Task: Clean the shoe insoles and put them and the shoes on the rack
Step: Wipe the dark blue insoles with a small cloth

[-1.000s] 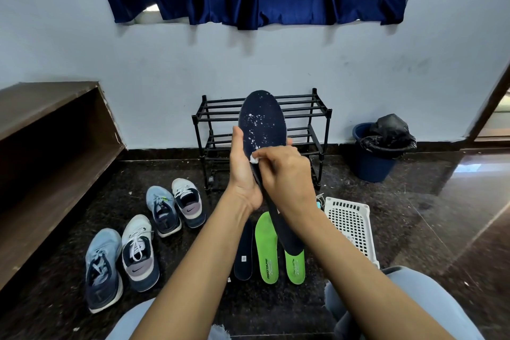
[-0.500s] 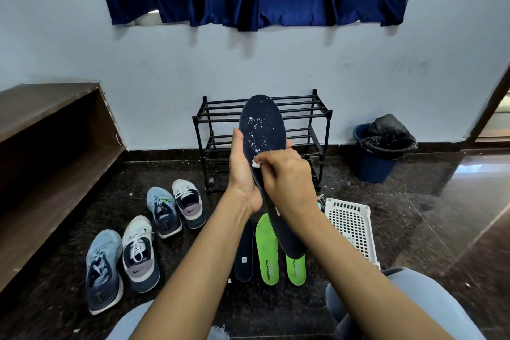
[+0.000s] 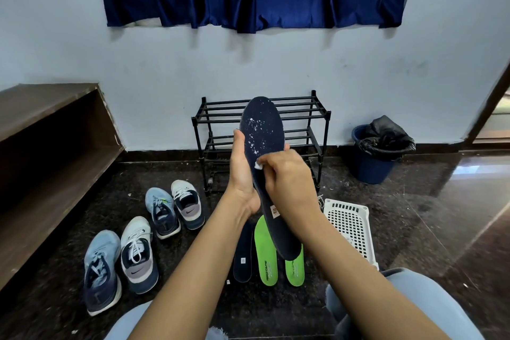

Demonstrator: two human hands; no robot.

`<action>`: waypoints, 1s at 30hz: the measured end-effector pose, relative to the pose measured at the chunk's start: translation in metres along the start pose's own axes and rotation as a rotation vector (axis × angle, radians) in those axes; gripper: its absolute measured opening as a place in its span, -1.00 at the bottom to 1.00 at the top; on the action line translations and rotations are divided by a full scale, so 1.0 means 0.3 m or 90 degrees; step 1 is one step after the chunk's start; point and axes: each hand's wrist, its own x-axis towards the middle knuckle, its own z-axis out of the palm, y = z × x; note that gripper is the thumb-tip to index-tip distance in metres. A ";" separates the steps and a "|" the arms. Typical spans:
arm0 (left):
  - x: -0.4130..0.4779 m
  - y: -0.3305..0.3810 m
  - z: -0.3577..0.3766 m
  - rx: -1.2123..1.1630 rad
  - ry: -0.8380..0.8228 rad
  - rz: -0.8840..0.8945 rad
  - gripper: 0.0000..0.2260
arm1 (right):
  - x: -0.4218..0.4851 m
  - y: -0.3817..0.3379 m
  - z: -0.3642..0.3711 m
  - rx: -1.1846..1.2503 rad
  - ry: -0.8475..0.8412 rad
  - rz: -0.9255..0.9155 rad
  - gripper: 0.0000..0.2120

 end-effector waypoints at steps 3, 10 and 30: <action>0.007 0.002 0.000 0.005 -0.005 -0.004 -0.27 | -0.005 0.000 0.002 0.000 0.012 0.005 -0.83; 0.016 0.007 -0.017 0.007 0.025 0.006 -0.26 | -0.034 -0.013 0.013 0.012 -0.021 -0.010 -0.84; 0.004 -0.024 0.015 0.004 -0.006 -0.031 -0.37 | 0.013 0.031 0.007 -0.053 -0.028 0.033 -0.82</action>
